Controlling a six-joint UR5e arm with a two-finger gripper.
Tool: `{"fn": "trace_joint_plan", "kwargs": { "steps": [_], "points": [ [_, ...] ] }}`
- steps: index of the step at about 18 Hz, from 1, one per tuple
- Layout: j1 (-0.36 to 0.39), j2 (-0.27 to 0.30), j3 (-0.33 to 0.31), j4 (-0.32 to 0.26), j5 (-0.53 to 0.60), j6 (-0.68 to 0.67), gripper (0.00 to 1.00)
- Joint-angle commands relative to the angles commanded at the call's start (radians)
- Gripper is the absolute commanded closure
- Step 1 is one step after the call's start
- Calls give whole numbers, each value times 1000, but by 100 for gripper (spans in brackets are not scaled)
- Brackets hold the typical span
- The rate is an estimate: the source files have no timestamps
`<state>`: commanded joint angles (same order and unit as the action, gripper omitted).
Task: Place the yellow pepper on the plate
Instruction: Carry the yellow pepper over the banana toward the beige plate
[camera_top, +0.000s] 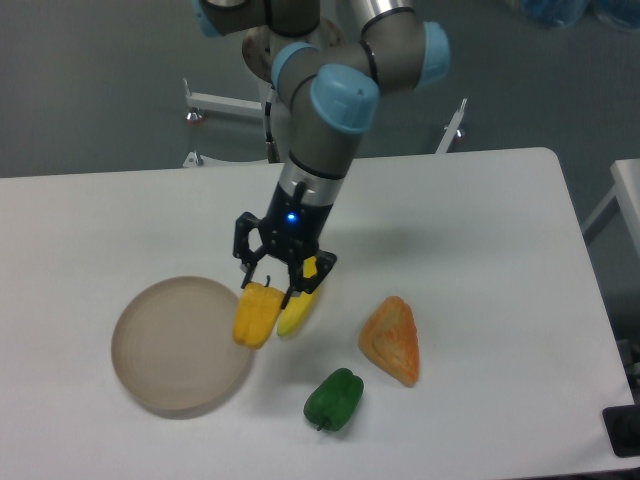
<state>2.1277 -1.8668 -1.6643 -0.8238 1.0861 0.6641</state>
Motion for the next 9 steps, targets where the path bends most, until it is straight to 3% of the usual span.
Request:
{"fn": "trace_joint_plan", "kwargs": {
  "steps": [9],
  "points": [
    [-73, -58, -15, 31, -5, 180, 45]
  ]
}}
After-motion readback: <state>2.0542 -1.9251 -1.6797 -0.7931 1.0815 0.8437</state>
